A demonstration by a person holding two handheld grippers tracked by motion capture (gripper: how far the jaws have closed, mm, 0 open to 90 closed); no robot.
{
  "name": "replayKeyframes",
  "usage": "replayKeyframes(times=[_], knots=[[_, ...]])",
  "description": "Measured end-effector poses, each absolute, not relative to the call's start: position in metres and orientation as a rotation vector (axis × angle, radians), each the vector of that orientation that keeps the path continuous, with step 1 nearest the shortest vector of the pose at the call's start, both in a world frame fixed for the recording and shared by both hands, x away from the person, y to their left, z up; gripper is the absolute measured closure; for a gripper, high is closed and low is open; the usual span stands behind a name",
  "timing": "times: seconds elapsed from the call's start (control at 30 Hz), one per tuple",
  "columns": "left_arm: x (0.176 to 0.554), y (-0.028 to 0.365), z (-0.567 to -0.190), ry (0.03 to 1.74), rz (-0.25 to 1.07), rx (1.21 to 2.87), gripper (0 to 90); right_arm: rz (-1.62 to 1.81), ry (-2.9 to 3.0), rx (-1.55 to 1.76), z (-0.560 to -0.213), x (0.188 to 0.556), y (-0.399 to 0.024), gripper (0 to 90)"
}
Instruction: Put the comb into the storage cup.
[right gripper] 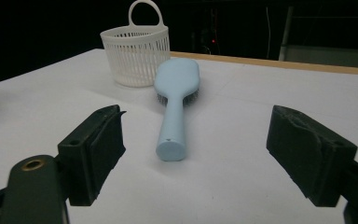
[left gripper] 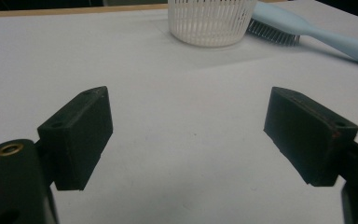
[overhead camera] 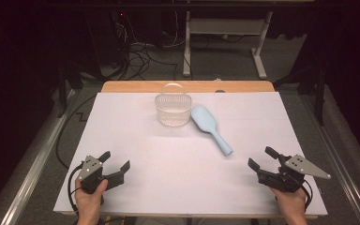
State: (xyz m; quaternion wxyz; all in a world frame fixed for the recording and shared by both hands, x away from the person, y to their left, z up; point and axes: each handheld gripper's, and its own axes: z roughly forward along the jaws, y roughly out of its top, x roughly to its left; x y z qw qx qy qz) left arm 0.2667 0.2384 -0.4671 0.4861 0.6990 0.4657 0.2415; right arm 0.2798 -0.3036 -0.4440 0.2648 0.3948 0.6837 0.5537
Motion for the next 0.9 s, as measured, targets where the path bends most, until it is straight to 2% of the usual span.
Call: replayKeyframes(times=[0.9], knots=[[0.266, 0.238, -0.467, 1.129, 0.582, 1.706, 16.0, 1.504, 1.899, 1.039, -0.446, 0.289, -0.286, 18.6]])
